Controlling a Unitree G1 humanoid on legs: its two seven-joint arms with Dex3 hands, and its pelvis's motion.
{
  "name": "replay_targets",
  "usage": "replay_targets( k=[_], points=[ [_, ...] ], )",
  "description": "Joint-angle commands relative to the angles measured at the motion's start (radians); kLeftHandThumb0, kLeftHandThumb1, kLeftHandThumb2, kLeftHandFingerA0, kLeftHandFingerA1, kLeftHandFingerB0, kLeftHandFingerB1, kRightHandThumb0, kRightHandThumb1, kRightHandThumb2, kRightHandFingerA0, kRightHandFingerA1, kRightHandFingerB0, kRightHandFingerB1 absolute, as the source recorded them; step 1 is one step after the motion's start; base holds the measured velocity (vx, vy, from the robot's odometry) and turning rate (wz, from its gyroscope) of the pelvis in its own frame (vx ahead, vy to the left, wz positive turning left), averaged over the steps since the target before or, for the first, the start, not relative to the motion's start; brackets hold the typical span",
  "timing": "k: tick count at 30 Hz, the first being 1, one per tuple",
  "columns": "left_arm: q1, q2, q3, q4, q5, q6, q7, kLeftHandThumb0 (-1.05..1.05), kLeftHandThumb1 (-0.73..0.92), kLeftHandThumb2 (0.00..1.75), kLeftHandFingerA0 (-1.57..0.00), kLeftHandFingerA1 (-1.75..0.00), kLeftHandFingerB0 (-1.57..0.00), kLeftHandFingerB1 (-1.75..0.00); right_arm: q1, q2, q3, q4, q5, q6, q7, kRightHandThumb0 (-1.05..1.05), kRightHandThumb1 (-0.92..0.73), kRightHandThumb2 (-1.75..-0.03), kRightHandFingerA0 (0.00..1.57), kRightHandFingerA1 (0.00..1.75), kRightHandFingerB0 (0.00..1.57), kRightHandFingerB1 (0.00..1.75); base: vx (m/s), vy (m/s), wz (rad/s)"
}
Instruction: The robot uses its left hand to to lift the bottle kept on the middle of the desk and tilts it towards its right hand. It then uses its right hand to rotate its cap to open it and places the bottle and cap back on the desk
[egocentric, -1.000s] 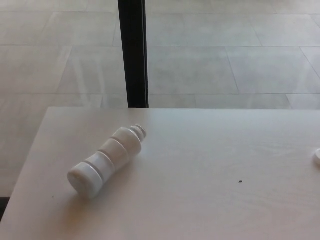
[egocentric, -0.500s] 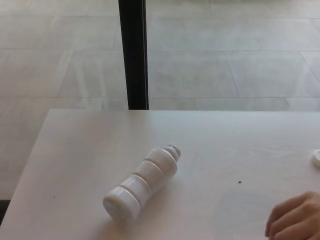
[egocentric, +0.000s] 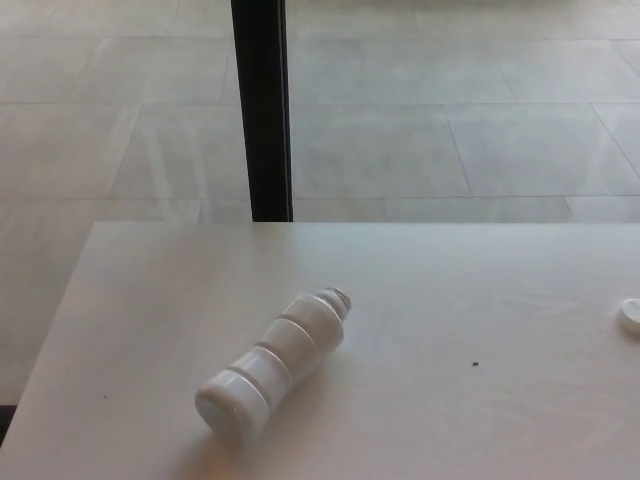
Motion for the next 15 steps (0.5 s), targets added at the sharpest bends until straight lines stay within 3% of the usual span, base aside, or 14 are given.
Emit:
replay_targets(
  k=[1, 5, 6, 8, 9, 10, 11, 12, 13, 14, 15],
  points=[
    [0.0, 0.042, -0.063, 0.004, 0.03, -0.07, -0.013, -0.86, 0.83, 0.64, -0.43, -0.66, -0.2, -0.56, -0.004, -0.011, 0.027, 0.001, 0.029, -0.031, 0.037, -0.91, -0.92, -1.02, 0.0, 0.0, 0.0, 0.0, 0.0, 0.0, 0.0],
    [-0.004, 0.053, -0.08, 0.027, 0.018, -0.048, 0.008, -0.85, 0.82, 0.64, -0.46, -0.65, -0.25, -0.55, 0.005, -0.025, 0.06, 0.024, 0.018, -0.044, 0.05, -0.93, -0.92, -1.01, 0.0, 0.0, 0.0, 0.0, 0.0, 0.0, 0.0],
    [0.001, 0.058, -0.096, 0.027, 0.029, -0.056, 0.008, -0.86, 0.83, 0.65, -0.46, -0.66, -0.24, -0.55, 0.005, -0.025, 0.059, 0.026, 0.027, -0.043, 0.052, -0.96, -0.92, -1.39, 0.0, 0.44, 0.0, 0.31, 0.0, 0.0, 0.0],
    [-0.006, 0.062, -0.09, 0.027, 0.011, -0.041, -0.009, -0.84, 0.81, 0.64, -0.42, -0.65, -0.22, -0.55, 0.009, -0.023, 0.065, 0.012, 0.032, -0.042, 0.06, -0.93, -0.92, -1.4, 0.0, 0.46, 0.0, 0.33, 0.0, 0.0, 0.0],
    [-0.01, 0.062, -0.088, 0.026, 0.007, -0.041, -0.006, -0.84, 0.8, 0.64, -0.45, -0.67, -0.25, -0.56, 0.013, -0.021, 0.071, 0.005, 0.031, -0.049, 0.071, -0.93, -0.92, -1.08, 0.0, 0.26, 0.0, 0.0, 0.0, 0.0, 0.0],
    [-0.014, 0.06, -0.086, 0.025, 0.002, -0.046, -0.001, -0.85, 0.8, 0.64, -0.47, -0.66, -0.27, -0.56, 0.027, -0.014, 0.084, -0.023, 0.027, -0.059, 0.085, -0.89, -0.92, -1.42, 0.0, 0.54, 0.0, 0.38, 0.0, 0.0, 0.0],
    [-0.014, 0.059, -0.086, 0.025, 0.002, -0.05, 0.004, -0.85, 0.61, 1.02, -0.48, -0.69, -0.3, -0.61, 0.043, -0.007, 0.104, -0.059, 0.012, -0.061, 0.074, -0.84, -0.92, -1.43, 0.0, 0.57, 0.0, 0.41, 0.0, 0.0, 0.0],
    [-0.015, 0.058, -0.081, 0.028, -0.004, -0.052, -0.003, -0.85, 0.6, 1.01, -0.46, -0.7, -0.26, -0.61, 0.054, -0.006, 0.123, -0.079, -0.001, -0.057, 0.069, -0.86, -0.92, -1.13, 0.0, 0.93, 0.0, 0.0, 0.0, 0.0, 0.0],
    [-0.018, 0.064, -0.085, 0.029, -0.001, -0.055, -0.016, -0.86, 0.8, 0.64, -0.46, -0.67, -0.25, -0.56, 0.049, -0.011, 0.143, -0.063, -0.011, -0.051, 0.065, -0.78, -0.92, -1.45, 0.0, 0.74, 0.0, 0.41, 0.0, 0.0, 0.0],
    [-0.018, 0.066, -0.091, 0.027, 0.005, -0.057, -0.013, -0.83, 0.6, 1.02, -0.44, -0.7, -0.25, -0.61, 0.043, -0.016, 0.153, -0.048, -0.016, -0.048, 0.06, -0.78, -0.92, -1.46, 0.1, 0.79, 0.0, 0.41, 0.0, 0.0, 0.0],
    [-0.018, 0.066, -0.093, 0.026, 0.007, -0.059, -0.008, -0.83, 0.6, 1.02, -0.44, -0.7, -0.25, -0.61, 0.041, -0.021, 0.168, -0.042, -0.023, -0.044, 0.054, -0.78, -0.92, -1.46, 0.1, 0.79, 0.0, 0.41, 0.0, 0.0, 0.0]
  ],
)
